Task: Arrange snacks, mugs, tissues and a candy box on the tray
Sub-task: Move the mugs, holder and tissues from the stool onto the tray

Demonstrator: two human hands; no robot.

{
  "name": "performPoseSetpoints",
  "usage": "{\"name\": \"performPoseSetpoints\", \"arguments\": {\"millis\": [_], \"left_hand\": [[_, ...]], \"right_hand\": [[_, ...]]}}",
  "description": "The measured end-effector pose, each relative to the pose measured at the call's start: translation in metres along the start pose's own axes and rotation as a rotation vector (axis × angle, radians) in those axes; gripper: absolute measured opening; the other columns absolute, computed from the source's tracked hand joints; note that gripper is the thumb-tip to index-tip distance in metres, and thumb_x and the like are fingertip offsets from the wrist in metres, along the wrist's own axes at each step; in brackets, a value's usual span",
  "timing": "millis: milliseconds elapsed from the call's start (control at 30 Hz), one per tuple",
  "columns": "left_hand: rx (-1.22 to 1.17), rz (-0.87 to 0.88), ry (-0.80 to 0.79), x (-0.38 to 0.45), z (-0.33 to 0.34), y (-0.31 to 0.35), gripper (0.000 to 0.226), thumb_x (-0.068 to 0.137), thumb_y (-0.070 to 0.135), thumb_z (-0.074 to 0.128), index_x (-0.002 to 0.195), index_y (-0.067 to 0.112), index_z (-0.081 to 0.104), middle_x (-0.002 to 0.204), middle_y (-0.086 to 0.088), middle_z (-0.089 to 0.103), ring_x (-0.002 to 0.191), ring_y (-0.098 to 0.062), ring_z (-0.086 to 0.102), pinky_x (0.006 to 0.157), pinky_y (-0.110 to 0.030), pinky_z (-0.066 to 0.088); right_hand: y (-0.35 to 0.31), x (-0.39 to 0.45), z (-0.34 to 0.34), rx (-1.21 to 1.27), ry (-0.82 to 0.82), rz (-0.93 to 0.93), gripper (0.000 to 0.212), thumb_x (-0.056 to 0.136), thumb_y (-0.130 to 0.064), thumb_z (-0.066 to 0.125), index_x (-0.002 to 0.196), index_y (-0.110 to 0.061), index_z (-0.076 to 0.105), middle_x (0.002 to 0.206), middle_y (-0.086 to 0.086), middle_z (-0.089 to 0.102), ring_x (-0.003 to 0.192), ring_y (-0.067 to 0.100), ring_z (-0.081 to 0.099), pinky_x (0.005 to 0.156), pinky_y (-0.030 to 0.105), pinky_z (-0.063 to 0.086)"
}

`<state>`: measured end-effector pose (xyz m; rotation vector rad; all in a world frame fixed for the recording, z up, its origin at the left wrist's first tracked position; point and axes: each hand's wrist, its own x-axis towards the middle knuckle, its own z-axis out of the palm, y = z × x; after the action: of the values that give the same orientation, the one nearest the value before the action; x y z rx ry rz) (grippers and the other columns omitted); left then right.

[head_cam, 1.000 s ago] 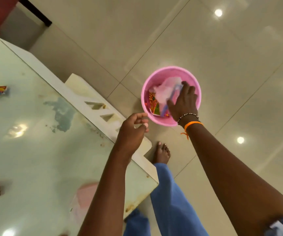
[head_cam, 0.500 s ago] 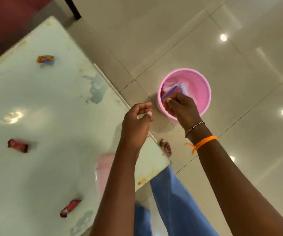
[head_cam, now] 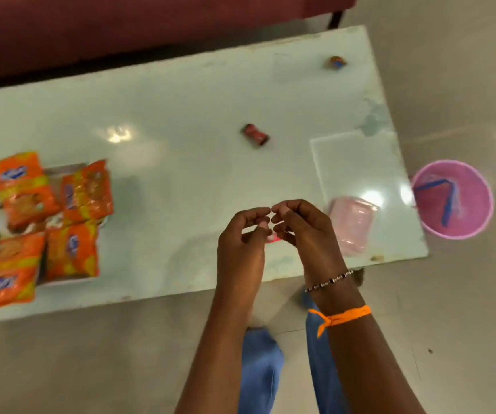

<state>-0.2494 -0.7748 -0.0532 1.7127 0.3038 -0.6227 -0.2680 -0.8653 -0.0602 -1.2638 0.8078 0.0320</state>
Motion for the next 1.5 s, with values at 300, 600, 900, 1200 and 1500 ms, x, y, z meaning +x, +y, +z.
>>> {"name": "performPoseSetpoints", "arguments": {"millis": [300,600,900,1200,1500], "left_hand": [[-0.163,-0.066,0.305,-0.016,-0.205,-0.041,0.030,0.091,0.006,0.048,0.086,0.031,0.063,0.090,0.006,0.065,0.077,-0.007,0.064,0.079,-0.023,0.051],[-0.328,-0.059,0.432,0.030,-0.363,-0.044,0.025,0.090,0.001,0.048,0.087,0.021,0.063,0.087,0.000,0.063,0.083,-0.016,0.060,0.066,-0.011,0.049],[-0.405,-0.076,0.616,0.063,-0.516,-0.052,0.029,0.090,0.003,0.049,0.085,0.026,0.065,0.086,0.004,0.064,0.067,-0.001,0.063,0.070,-0.015,0.050],[-0.521,-0.169,0.682,0.067,-0.646,-0.070,0.030,0.089,-0.002,0.044,0.094,0.021,0.063,0.093,-0.001,0.062,0.078,-0.008,0.064,0.070,-0.011,0.051],[-0.531,-0.294,0.846,0.077,-0.790,-0.097,0.036,0.092,0.021,0.051,0.127,0.024,0.043,0.122,-0.001,0.055,0.117,-0.020,0.053,0.092,-0.029,0.042]], "right_hand": [[0.034,-0.051,0.188,-0.210,-0.335,0.035,0.031,0.090,-0.002,0.045,0.070,-0.020,0.059,0.068,-0.001,0.058,0.062,0.009,0.052,0.064,0.020,0.043],[0.056,-0.045,0.366,-0.292,-0.481,0.068,0.030,0.089,0.001,0.044,0.069,-0.018,0.057,0.066,0.001,0.057,0.060,0.010,0.052,0.059,0.015,0.044],[0.085,-0.051,0.523,-0.415,-0.596,0.111,0.031,0.090,0.001,0.042,0.070,-0.018,0.057,0.066,0.001,0.056,0.058,0.007,0.050,0.056,0.013,0.042],[0.121,-0.084,0.650,-0.522,-0.672,0.119,0.033,0.086,0.005,0.043,0.070,-0.019,0.059,0.067,0.001,0.058,0.062,0.010,0.053,0.056,0.010,0.043],[0.170,-0.113,0.794,-0.571,-0.529,0.159,0.016,0.090,-0.012,0.051,0.099,-0.009,0.065,0.089,0.005,0.060,0.084,0.014,0.054,0.085,0.036,0.048]]}}
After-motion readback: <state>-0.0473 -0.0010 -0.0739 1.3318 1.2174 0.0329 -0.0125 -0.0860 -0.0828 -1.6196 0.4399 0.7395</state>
